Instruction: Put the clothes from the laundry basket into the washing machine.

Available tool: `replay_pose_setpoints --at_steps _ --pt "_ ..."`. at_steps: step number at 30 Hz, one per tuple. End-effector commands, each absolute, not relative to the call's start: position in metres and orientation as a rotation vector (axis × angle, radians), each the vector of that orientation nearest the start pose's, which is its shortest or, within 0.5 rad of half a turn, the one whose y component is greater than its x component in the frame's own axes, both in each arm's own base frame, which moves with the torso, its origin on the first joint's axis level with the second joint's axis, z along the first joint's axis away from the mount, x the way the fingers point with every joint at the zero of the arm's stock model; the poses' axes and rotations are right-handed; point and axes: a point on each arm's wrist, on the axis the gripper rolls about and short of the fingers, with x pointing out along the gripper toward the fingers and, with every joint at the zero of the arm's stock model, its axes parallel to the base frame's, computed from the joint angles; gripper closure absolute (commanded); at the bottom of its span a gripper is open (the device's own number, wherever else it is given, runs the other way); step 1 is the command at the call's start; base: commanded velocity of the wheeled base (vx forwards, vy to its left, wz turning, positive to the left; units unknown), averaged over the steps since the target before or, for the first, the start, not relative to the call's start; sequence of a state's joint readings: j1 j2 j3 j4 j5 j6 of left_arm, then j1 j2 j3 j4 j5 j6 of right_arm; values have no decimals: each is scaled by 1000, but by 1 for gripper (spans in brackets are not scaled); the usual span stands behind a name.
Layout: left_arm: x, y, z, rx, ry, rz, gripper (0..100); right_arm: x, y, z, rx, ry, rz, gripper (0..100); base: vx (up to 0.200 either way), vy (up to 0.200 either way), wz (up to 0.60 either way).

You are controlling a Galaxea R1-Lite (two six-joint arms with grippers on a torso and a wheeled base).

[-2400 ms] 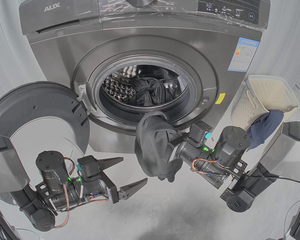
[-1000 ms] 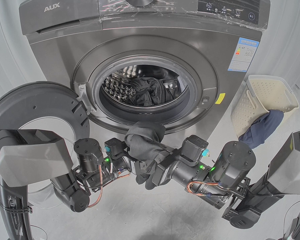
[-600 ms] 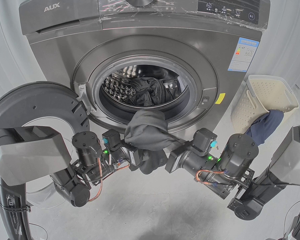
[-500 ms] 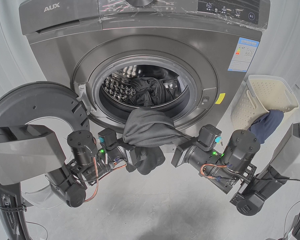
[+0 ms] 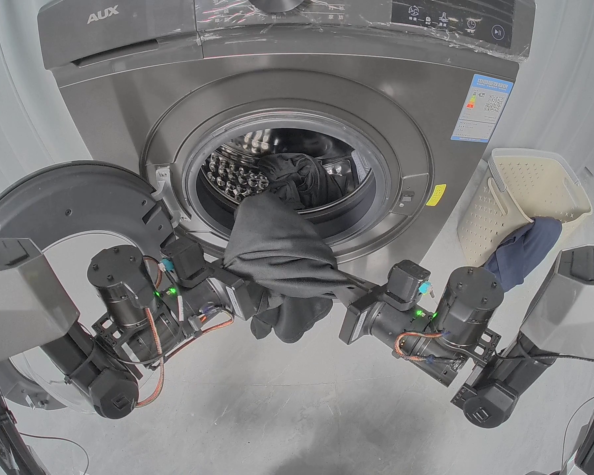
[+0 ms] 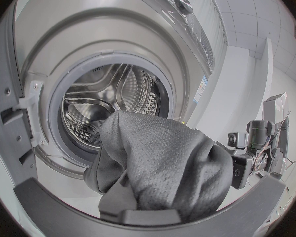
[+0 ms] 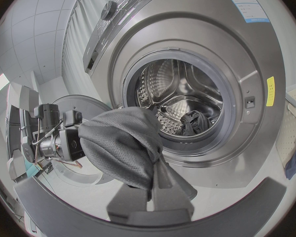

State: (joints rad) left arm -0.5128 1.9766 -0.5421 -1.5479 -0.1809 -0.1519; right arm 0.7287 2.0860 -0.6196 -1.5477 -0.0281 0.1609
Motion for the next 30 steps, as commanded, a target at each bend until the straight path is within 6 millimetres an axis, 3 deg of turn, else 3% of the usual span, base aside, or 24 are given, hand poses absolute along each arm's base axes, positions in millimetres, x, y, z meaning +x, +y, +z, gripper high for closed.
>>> replay_pose_setpoints --at_steps 1,5,6,9,11,12,15,18,22,30 --pt "266 -159 134 -171 -86 -702 100 248 224 107 188 -11 722 0 0 0 0" --pt "259 -158 139 -175 -98 -698 100 234 216 111 173 1 750 0 0 0 0" --pt "244 -155 144 -176 -95 -710 100 206 200 117 128 17 843 0 0 0 0" --pt "222 -147 146 -173 -81 -724 100 182 183 126 103 10 918 0 0 0 0" --pt "215 -143 146 -170 -74 -725 100 175 177 125 97 27 930 0 0 0 0" --pt "200 -134 145 -164 -54 -726 100 162 162 117 80 82 933 0 0 0 0" --pt "191 -125 145 -167 -49 -716 100 153 147 105 60 155 911 0 0 0 0" --pt "190 -124 145 -156 -49 -714 100 158 140 100 54 179 867 0 0 0 0" --pt "195 -127 133 -107 -13 -710 100 185 126 89 19 199 743 0 0 0 0" --pt "193 -123 128 -92 9 -699 100 190 125 80 8 237 729 0 0 0 0"
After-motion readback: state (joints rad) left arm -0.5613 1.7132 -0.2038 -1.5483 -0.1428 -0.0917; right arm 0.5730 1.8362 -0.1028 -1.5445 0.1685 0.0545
